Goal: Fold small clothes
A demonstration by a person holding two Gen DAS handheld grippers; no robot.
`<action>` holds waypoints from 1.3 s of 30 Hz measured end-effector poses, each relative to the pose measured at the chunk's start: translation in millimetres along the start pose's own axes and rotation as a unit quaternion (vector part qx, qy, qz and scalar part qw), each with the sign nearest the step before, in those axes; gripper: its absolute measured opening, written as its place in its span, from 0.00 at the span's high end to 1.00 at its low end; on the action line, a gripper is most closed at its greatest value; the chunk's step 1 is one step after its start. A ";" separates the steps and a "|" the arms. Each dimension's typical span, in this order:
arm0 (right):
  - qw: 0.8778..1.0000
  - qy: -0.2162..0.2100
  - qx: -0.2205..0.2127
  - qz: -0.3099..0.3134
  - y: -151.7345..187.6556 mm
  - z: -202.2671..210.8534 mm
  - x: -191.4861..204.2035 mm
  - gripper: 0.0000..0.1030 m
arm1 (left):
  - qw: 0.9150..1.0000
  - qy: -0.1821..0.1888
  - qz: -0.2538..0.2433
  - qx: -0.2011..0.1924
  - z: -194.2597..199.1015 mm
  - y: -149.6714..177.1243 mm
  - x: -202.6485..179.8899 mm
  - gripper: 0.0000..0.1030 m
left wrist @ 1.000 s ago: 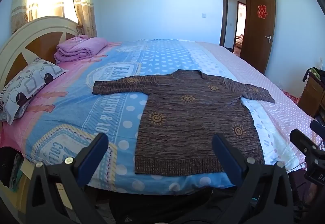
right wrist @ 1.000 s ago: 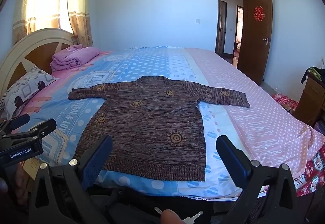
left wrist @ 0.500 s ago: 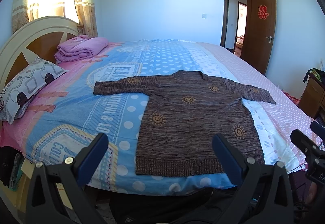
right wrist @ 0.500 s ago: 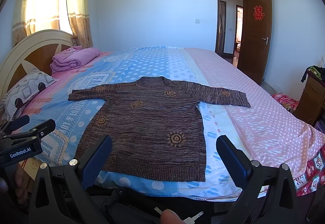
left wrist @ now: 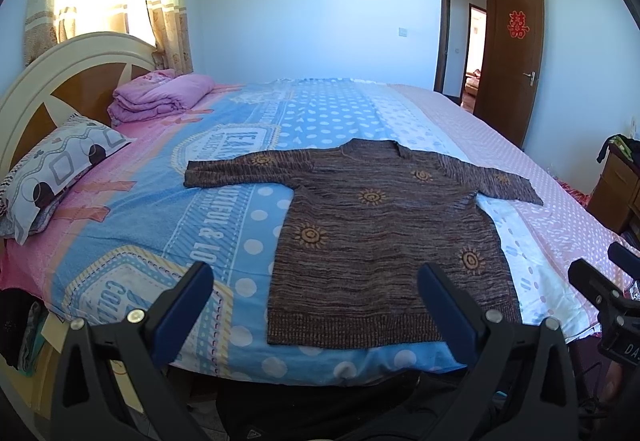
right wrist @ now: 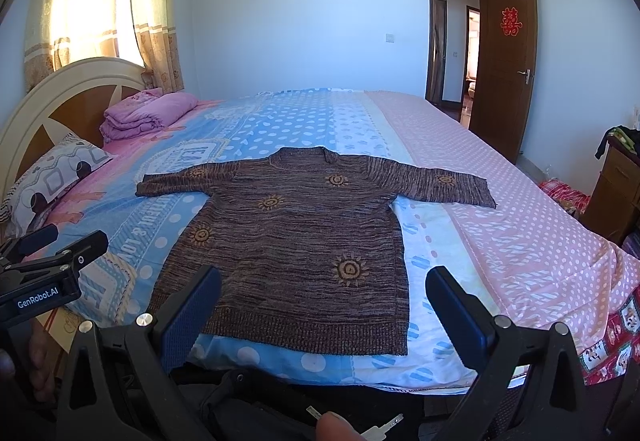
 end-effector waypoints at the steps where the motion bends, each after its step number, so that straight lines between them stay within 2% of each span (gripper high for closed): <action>1: 1.000 0.000 0.001 0.000 0.6 -0.4 -0.1 0.01 | 1.000 0.000 -0.001 0.001 -0.3 0.4 -0.4 0.00; 39: 1.000 -0.011 0.018 -0.010 6.4 -7.0 -2.0 0.01 | 1.000 0.012 -0.012 0.007 -3.8 5.7 -7.9 0.00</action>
Point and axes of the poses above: each gripper's, at about its wrist camera, not at the fingertips, and z roughly against the way its jaws point, x to its left, y to its underside, the point moved 4 cm from there along -z, roughly the way its jaws point, and after that the axes turned 12 degrees about -x, right-handed, at the moved point
